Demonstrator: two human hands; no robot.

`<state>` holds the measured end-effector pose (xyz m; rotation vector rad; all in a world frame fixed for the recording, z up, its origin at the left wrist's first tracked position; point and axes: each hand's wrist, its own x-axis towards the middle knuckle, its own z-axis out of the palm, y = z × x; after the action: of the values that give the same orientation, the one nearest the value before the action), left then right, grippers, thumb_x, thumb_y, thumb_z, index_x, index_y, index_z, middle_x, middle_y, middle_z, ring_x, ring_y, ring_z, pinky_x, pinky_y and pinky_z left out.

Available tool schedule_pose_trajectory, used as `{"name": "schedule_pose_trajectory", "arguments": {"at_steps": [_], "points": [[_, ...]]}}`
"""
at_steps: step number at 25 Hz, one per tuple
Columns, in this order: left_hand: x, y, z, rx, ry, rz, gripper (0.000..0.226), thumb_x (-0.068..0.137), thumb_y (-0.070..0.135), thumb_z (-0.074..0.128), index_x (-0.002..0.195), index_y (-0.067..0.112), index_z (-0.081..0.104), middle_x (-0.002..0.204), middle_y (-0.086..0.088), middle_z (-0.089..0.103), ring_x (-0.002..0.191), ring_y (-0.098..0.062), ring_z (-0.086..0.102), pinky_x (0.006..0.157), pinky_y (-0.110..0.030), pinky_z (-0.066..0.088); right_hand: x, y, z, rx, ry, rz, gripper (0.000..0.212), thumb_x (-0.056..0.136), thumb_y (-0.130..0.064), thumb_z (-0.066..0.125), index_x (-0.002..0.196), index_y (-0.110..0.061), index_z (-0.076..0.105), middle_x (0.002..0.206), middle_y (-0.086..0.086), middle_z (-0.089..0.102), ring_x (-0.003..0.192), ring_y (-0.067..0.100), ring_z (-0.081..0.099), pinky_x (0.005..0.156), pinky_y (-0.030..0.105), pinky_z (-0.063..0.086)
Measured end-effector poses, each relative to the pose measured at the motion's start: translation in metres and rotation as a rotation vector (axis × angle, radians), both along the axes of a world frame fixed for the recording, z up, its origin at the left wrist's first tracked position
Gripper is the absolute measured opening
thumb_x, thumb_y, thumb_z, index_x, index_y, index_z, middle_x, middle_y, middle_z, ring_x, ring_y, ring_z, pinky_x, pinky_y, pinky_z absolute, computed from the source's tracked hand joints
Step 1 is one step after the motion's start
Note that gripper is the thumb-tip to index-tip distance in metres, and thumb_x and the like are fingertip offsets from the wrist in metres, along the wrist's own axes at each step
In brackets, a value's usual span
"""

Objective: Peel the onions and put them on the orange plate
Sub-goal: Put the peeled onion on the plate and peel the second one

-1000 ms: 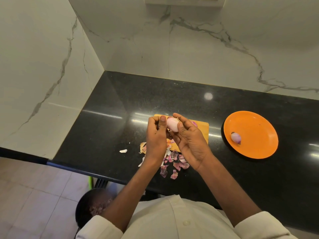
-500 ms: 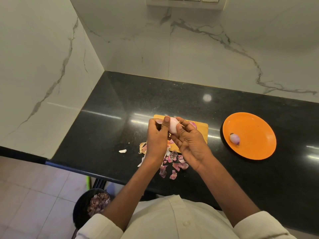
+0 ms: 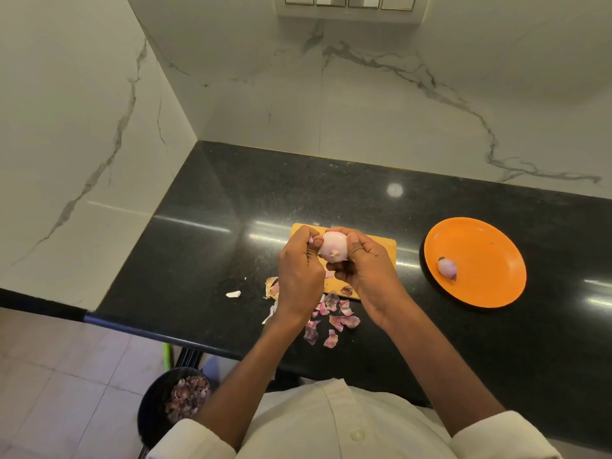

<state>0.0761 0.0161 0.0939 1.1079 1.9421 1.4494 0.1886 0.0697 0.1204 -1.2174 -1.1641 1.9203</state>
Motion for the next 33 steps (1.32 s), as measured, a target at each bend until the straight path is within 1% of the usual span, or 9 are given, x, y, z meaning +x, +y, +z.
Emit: {"name": "schedule_pose_trajectory", "arguments": {"at_steps": [3, 6, 8, 12, 17, 22, 27, 31, 33], "points": [[-0.006, 0.0, -0.002, -0.034, -0.189, -0.083, 0.03, 0.114, 0.02, 0.04, 0.099, 0.004, 0.06, 0.09, -0.016, 0.067, 0.076, -0.03, 0.062, 0.063, -0.041, 0.058, 0.009, 0.012, 0.006, 0.065, -0.107, 0.064, 0.039, 0.116, -0.029, 0.035, 0.119, -0.014, 0.071, 0.094, 0.012, 0.075, 0.069, 0.014, 0.063, 0.067, 0.028, 0.052], [-0.006, -0.001, 0.006, -0.072, -0.663, -0.1, 0.036, 0.117, 0.027, 0.039, 0.109, -0.002, 0.059, 0.1, -0.019, 0.068, 0.084, -0.028, 0.061, 0.063, -0.035, 0.057, 0.022, 0.019, 0.013, -0.108, 0.011, 0.118, 0.038, 0.114, -0.033, 0.039, 0.121, -0.01, 0.069, 0.091, 0.012, 0.075, 0.069, 0.016, 0.063, 0.066, 0.029, 0.052], [-0.009, -0.001, 0.007, -0.078, -0.757, -0.097, 0.036, 0.114, 0.035, 0.043, 0.107, 0.005, 0.059, 0.097, -0.016, 0.067, 0.082, -0.025, 0.064, 0.063, -0.035, 0.057, 0.023, 0.016, 0.008, -0.131, 0.006, 0.104, 0.041, 0.114, -0.037, 0.04, 0.122, -0.008, 0.066, 0.087, 0.011, 0.075, 0.067, 0.015, 0.062, 0.064, 0.029, 0.05], [-0.005, 0.002, 0.007, -0.142, -0.661, -0.152, 0.063, 0.099, 0.062, 0.049, 0.118, 0.002, 0.056, 0.095, -0.016, 0.07, 0.075, -0.023, 0.065, 0.065, -0.039, 0.059, 0.017, 0.012, -0.001, 0.079, -0.209, 0.077, 0.048, 0.113, -0.047, 0.035, 0.114, -0.011, 0.067, 0.084, 0.01, 0.072, 0.068, 0.014, 0.058, 0.062, 0.029, 0.049], [0.005, 0.004, -0.001, -0.132, -0.526, -0.111, 0.041, 0.112, 0.039, 0.051, 0.113, -0.002, 0.051, 0.099, -0.023, 0.071, 0.078, -0.027, 0.064, 0.062, -0.037, 0.053, 0.009, 0.012, 0.0, 0.233, -0.36, 0.057, 0.054, 0.112, -0.051, 0.03, 0.105, -0.013, 0.068, 0.078, 0.015, 0.068, 0.062, 0.012, 0.054, 0.059, 0.025, 0.046], [0.007, 0.005, 0.007, -0.119, -0.826, -0.06, 0.031, 0.115, 0.027, 0.044, 0.089, 0.012, 0.052, 0.061, 0.0, 0.057, 0.055, -0.012, 0.05, 0.06, -0.031, 0.042, 0.012, 0.014, -0.003, -0.225, 0.048, -0.033, 0.057, 0.109, -0.054, 0.041, 0.118, -0.004, 0.067, 0.073, 0.011, 0.065, 0.059, 0.012, 0.05, 0.053, 0.024, 0.042], [0.006, -0.001, -0.005, -0.101, -0.872, -0.024, 0.024, 0.115, 0.025, 0.045, 0.101, 0.009, 0.056, 0.074, -0.005, 0.063, 0.066, -0.016, 0.066, 0.064, -0.032, 0.054, 0.013, 0.008, -0.016, -0.508, 0.362, -0.01, 0.059, 0.103, -0.054, 0.052, 0.119, 0.0, 0.066, 0.089, 0.016, 0.065, 0.062, 0.011, 0.058, 0.048, 0.018, 0.05], [-0.003, -0.003, -0.011, -0.114, -1.002, 0.107, 0.025, 0.116, 0.025, 0.042, 0.097, 0.013, 0.053, 0.068, 0.001, 0.051, 0.058, -0.011, 0.051, 0.058, -0.027, 0.049, 0.017, 0.008, -0.025, -0.705, 0.679, -0.058, 0.035, 0.095, -0.018, 0.064, 0.125, 0.001, 0.062, 0.1, 0.017, 0.067, 0.072, 0.016, 0.066, 0.058, 0.023, 0.057], [-0.005, -0.008, -0.017, -0.201, -0.814, 0.11, 0.022, 0.115, 0.024, 0.047, 0.099, 0.012, 0.056, 0.073, -0.001, 0.057, 0.058, -0.008, 0.056, 0.056, -0.024, 0.051, 0.02, 0.011, -0.026, -0.648, 0.648, -0.089, 0.041, 0.098, -0.019, 0.063, 0.133, 0.002, 0.058, 0.111, 0.022, 0.07, 0.084, 0.021, 0.069, 0.066, 0.025, 0.061]]}}
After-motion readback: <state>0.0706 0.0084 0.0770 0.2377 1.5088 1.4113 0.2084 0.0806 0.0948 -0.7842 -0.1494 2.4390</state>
